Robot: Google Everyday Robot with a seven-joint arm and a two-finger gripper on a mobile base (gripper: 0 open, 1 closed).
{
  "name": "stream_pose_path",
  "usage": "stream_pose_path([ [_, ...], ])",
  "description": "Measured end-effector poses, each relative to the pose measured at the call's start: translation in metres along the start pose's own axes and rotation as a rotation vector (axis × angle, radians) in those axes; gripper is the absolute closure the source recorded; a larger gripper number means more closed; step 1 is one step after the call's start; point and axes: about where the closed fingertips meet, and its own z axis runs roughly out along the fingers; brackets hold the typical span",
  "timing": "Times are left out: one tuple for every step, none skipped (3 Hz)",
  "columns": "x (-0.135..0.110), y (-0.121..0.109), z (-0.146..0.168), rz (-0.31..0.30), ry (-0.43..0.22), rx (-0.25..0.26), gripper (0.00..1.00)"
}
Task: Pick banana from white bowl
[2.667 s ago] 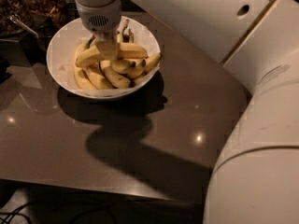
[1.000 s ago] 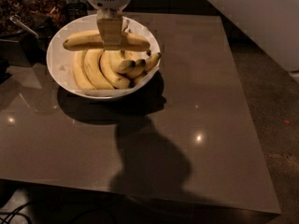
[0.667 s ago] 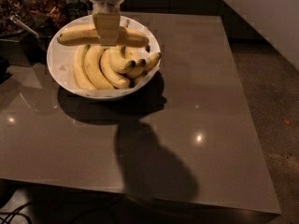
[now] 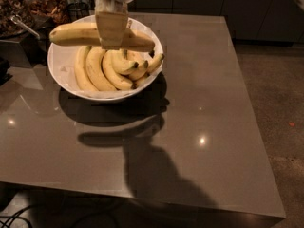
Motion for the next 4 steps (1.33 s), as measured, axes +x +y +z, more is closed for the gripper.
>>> stream_pose_path([
  [0.000, 0.012, -0.013, 0.008, 0.017, -0.001, 1.00],
  [0.001, 0.025, -0.029, 0.021, 0.032, -0.003, 1.00],
  [0.002, 0.035, -0.036, 0.034, 0.034, -0.013, 1.00],
  [0.003, 0.040, -0.039, 0.038, 0.034, -0.019, 1.00],
])
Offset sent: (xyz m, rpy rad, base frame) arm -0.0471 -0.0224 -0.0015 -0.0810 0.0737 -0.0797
